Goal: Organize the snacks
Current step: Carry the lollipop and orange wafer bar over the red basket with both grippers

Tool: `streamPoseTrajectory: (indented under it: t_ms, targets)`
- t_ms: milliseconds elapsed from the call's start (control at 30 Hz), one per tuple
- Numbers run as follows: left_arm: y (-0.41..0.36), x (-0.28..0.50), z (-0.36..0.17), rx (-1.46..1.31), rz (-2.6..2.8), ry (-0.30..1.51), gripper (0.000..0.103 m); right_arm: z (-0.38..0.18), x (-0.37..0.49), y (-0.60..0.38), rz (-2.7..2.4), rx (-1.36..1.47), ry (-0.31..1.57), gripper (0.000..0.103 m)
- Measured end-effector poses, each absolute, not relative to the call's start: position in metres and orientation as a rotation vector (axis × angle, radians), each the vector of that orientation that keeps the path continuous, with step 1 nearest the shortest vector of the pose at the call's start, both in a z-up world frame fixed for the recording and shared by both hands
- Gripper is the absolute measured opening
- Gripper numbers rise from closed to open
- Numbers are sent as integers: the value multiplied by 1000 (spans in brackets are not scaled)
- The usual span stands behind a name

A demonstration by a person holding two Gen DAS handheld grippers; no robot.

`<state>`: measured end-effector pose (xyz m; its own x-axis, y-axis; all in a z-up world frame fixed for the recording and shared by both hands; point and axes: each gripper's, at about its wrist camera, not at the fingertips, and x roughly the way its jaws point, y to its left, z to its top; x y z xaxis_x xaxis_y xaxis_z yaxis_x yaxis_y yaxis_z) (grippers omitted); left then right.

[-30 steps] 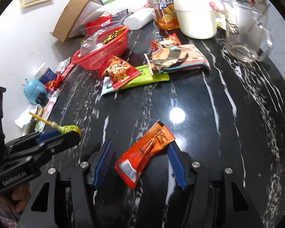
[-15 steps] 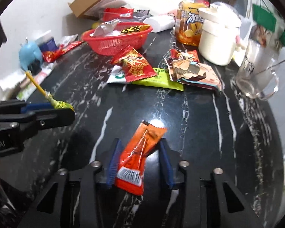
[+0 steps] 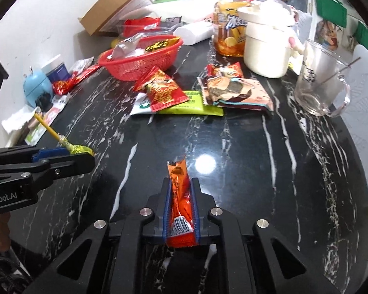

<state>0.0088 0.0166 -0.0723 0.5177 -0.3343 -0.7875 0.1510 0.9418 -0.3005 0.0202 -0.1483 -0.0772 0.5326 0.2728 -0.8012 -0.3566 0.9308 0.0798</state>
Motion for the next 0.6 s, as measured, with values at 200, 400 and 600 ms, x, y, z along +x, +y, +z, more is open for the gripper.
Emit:
streamPoseTrajectory:
  t_ms: [200, 400, 600]
  targets:
    - [14, 10, -65, -202, -300, 968, 26, -68, 21, -160, 374, -58, 926, 14]
    - [7, 11, -53, -193, -318, 934, 26, -62, 21, -167, 380, -34, 924, 14]
    - [1, 13, -39, -186, -344, 901, 26, -48, 21, -172, 419, -11, 908, 14]
